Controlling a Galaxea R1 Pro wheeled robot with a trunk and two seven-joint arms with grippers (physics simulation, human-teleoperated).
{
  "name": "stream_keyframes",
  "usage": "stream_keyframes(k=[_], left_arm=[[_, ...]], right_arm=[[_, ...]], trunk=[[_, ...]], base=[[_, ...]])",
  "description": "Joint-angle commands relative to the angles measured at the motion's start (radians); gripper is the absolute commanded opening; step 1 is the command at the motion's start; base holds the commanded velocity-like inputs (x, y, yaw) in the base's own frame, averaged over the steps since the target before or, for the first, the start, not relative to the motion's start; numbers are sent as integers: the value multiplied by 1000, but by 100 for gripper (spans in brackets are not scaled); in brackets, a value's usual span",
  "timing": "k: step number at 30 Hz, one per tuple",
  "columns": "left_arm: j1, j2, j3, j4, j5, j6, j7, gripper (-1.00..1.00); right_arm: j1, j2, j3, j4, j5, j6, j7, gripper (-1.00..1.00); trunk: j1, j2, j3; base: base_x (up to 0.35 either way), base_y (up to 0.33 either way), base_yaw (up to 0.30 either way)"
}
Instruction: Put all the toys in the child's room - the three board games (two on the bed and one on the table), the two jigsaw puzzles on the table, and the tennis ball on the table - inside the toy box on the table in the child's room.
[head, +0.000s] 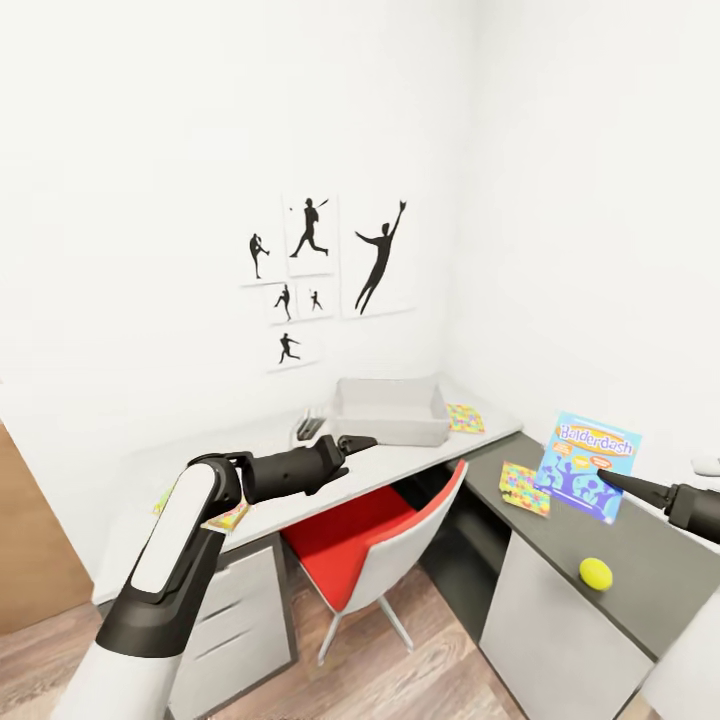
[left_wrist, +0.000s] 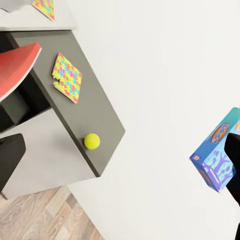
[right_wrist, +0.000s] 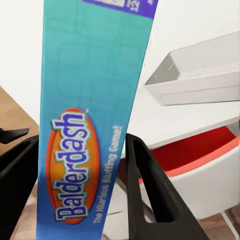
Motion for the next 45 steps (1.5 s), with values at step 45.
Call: stream_keyframes(k=[45], left_arm=[[-2, -1, 2, -7, 10, 1, -30, 100]], right_arm=[[0, 1, -3, 0, -2, 6, 6, -100]], trunk=[[1, -2, -1]], base=[[98, -48, 229]])
